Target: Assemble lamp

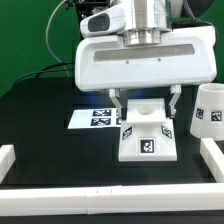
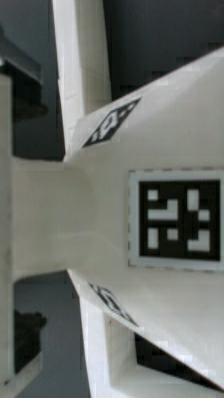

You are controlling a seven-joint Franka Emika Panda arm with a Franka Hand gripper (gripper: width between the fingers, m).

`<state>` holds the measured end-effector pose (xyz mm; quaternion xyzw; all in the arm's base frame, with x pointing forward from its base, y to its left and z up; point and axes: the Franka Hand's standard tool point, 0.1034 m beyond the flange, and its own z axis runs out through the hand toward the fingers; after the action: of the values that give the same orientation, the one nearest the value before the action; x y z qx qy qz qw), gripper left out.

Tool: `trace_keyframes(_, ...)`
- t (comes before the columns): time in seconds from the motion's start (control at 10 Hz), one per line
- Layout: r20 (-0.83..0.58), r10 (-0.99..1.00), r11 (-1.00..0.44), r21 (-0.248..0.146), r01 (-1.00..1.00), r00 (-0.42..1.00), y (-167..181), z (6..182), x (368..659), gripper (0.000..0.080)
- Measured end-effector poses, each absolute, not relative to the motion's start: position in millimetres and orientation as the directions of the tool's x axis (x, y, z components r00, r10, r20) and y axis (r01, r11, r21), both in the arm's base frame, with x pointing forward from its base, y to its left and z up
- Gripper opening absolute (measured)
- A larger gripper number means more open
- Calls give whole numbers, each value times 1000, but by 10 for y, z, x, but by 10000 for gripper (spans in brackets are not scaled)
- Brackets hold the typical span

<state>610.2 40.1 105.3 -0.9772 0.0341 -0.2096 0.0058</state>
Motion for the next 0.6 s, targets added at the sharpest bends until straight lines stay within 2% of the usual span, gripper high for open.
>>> trace_keyframes(0.1, 418, -39, -999, -17, -35, 908, 574, 932, 6084, 530)
trace_keyframes(0.3, 459, -2, -1000, -6, 1, 888, 787, 805, 6107, 530)
trace_keyframes(0.4, 466, 0, -1000, -1, 0, 885, 784, 744, 6095, 530)
trace_keyframes(0.6, 463, -1, -1000, -2, 0, 886, 783, 747, 6096, 530)
